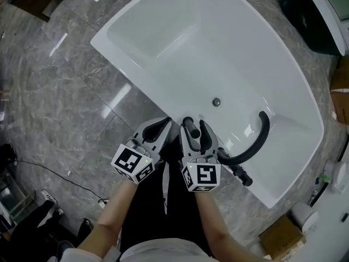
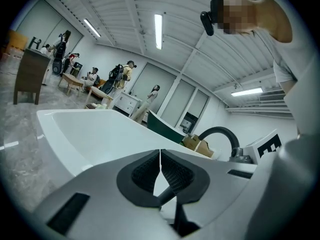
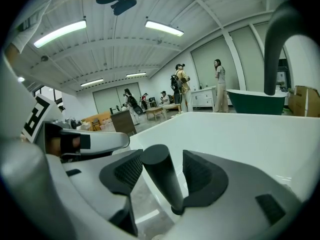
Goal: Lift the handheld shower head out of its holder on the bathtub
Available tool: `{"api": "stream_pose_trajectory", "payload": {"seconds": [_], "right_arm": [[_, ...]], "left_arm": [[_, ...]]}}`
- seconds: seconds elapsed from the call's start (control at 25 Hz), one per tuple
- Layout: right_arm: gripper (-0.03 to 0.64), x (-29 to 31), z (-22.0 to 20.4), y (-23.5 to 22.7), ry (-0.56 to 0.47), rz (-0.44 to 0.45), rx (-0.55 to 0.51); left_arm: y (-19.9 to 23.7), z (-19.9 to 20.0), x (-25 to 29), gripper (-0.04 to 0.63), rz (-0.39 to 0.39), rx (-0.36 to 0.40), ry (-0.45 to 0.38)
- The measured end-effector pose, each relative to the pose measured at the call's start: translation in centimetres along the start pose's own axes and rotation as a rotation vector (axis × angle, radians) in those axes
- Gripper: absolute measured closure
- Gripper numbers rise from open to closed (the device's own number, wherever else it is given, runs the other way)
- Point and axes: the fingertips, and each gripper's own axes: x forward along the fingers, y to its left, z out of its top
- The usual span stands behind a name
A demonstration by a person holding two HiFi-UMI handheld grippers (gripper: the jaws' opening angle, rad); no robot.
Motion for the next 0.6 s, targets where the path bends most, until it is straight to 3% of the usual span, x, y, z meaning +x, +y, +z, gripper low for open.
{"api": "stream_pose_trajectory", "payload": {"seconds": [0.6], "right_arm": [[0.385,3.0,-6.7,-2.0,0.040,-0.020,-0.010]], "left_arm": [[2.0,-7.1,2.3,0.582,-0.005,-0.061,0.023]]}}
